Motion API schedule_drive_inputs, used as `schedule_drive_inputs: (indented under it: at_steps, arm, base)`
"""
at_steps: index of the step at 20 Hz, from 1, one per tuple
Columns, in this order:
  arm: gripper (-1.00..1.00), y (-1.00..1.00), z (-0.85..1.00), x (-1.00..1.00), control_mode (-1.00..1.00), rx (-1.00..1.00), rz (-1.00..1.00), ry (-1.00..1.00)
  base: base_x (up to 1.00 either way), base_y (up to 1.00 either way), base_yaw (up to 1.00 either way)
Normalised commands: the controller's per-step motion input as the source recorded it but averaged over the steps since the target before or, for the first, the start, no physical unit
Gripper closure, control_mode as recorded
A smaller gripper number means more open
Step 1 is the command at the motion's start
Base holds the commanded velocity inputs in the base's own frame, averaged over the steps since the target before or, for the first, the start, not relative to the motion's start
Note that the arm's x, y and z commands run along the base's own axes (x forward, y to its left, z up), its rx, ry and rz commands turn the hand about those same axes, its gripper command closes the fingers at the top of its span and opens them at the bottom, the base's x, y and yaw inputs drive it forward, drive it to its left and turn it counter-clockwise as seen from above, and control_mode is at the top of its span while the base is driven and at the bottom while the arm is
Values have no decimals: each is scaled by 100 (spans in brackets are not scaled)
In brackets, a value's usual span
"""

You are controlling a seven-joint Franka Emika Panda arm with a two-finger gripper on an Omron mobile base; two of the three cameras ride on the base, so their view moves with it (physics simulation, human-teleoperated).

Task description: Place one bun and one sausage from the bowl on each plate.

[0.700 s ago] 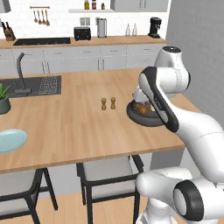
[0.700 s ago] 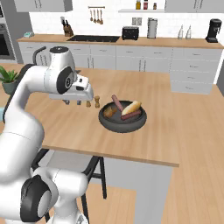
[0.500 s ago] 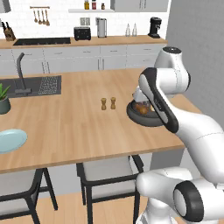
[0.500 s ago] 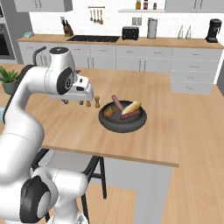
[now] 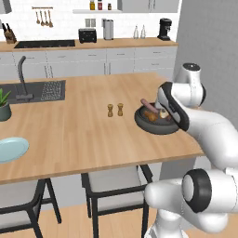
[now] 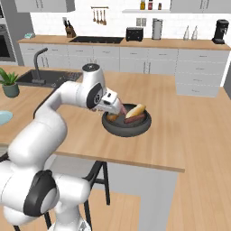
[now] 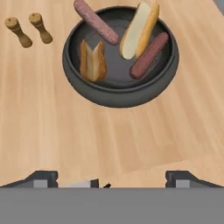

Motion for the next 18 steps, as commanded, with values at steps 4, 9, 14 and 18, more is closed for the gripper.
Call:
schedule_drive_inputs:
  at_steps: [4, 9, 14, 18]
  arm:
    - [-100, -72, -19, 79, -100, 10, -29, 5]
    - [-100, -57, -8, 52, -100, 2, -4, -5]
    - [-100, -29, -3, 28, -100, 0, -3, -4]
    - [-100, -9, -10, 5, -100, 0, 0, -1]
  base:
    - [0, 0, 0]
    - [0, 0, 0]
    - [0, 0, 0]
    - [0, 0, 0]
